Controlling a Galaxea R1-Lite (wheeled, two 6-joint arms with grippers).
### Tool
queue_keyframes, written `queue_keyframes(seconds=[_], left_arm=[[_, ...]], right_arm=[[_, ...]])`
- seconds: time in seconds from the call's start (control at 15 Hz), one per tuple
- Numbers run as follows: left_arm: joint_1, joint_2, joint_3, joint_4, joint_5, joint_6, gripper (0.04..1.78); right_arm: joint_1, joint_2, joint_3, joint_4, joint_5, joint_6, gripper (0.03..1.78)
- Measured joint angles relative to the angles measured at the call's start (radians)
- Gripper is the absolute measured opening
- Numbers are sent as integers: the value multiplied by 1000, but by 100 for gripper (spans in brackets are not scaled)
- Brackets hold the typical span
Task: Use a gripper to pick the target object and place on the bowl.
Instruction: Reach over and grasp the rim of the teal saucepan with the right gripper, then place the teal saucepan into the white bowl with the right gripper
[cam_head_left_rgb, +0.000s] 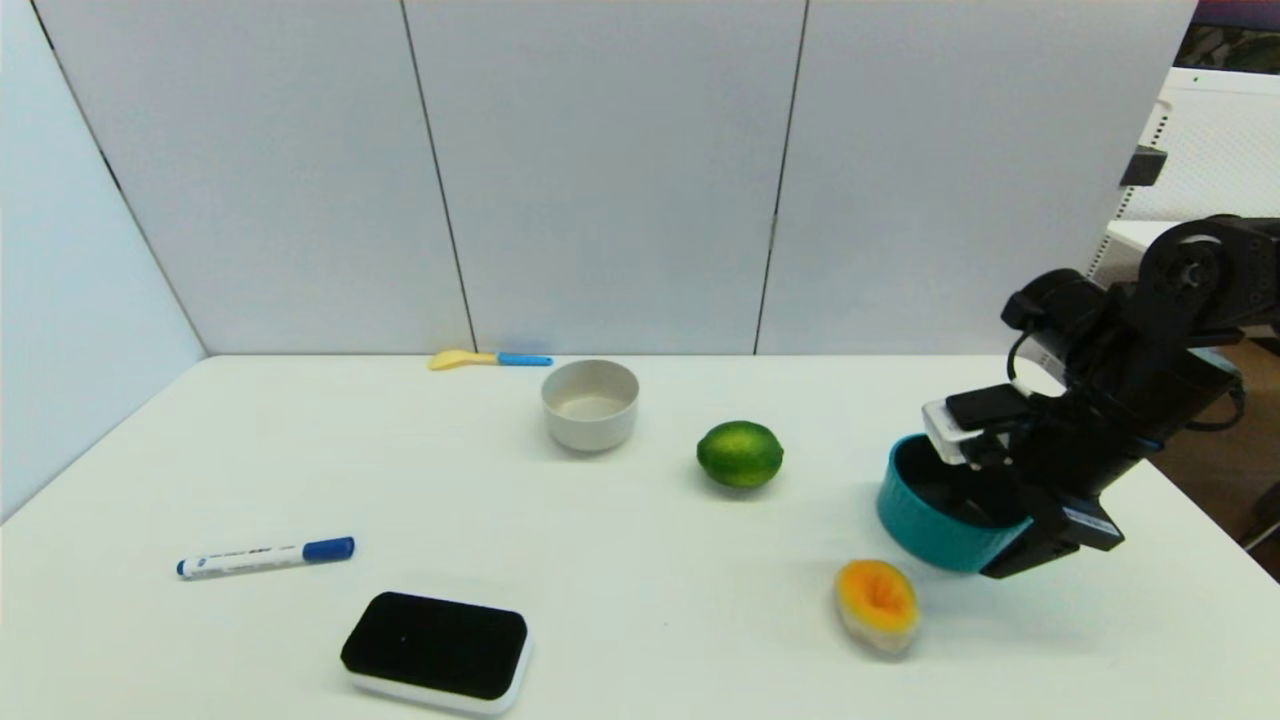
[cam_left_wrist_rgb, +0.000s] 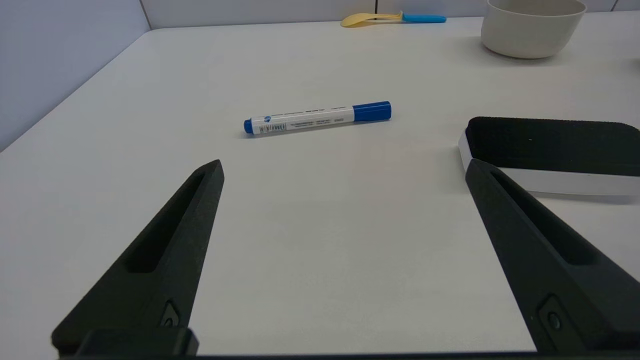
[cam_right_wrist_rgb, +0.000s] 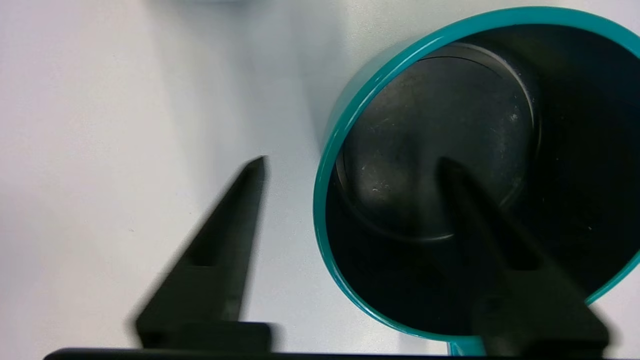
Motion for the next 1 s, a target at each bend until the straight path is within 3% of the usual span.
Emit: queue_keyframes(seconds=[0.2,0.33,1.0], left_arm=[[0,0,0,0,0,0,171],[0,0,0,0,0,0,171],[0,0,0,0,0,0,171]], right_arm=[[0,2,0,0,0,-8,77],[0,1,-2,-1,-1,-7,12],[16,-21,-27,5,1,0,8]])
